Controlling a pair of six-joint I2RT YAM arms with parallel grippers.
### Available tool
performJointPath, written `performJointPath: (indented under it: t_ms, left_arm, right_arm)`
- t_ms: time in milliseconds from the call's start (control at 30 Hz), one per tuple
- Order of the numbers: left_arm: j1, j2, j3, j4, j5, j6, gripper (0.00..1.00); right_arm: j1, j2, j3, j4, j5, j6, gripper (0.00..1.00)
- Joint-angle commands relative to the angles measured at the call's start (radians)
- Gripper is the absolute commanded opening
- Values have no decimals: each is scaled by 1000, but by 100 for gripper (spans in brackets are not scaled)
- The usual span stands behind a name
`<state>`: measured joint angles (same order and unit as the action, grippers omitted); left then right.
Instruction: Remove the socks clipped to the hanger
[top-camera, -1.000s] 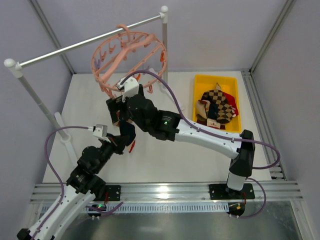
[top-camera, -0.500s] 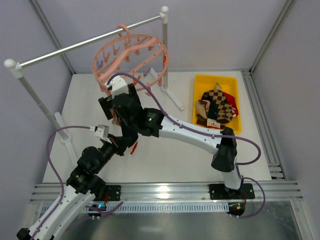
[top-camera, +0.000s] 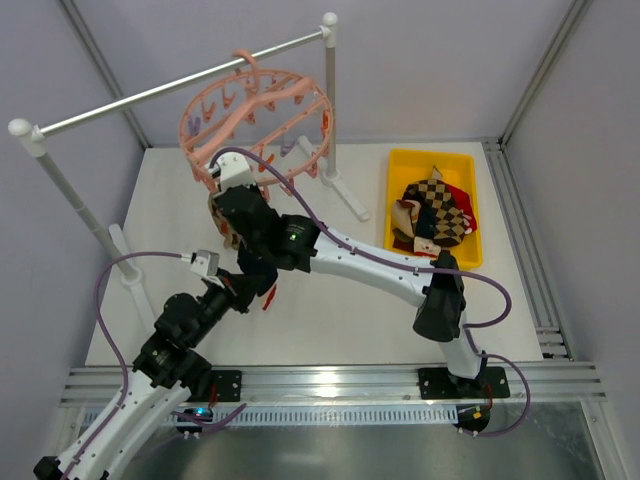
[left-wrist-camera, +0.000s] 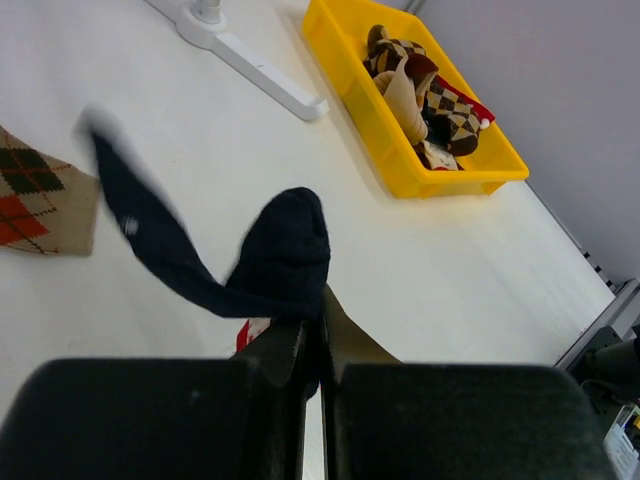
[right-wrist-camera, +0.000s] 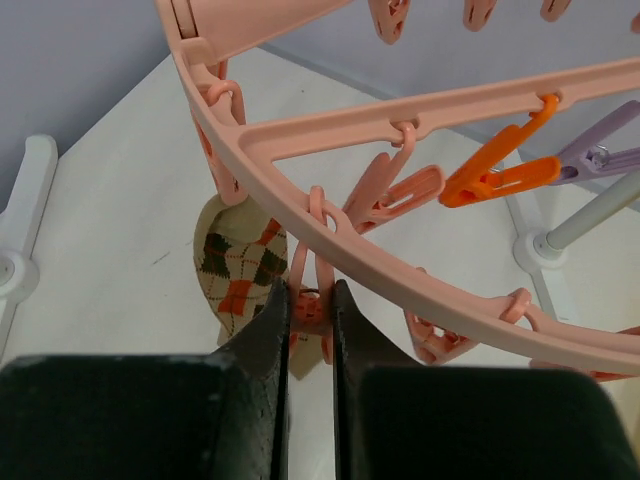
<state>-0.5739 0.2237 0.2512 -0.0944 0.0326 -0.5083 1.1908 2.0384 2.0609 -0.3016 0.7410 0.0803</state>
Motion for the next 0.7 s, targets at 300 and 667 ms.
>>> performJointPath:
  t_ms: [300, 667]
  left_arm:
    - [-3, 12, 2, 4, -23, 11, 0]
    - [-24, 155, 11, 42, -88, 30, 0]
  right_arm:
    - [4, -159, -168, 120, -106, 27, 75]
    - [0, -409, -570, 239, -39, 91, 86]
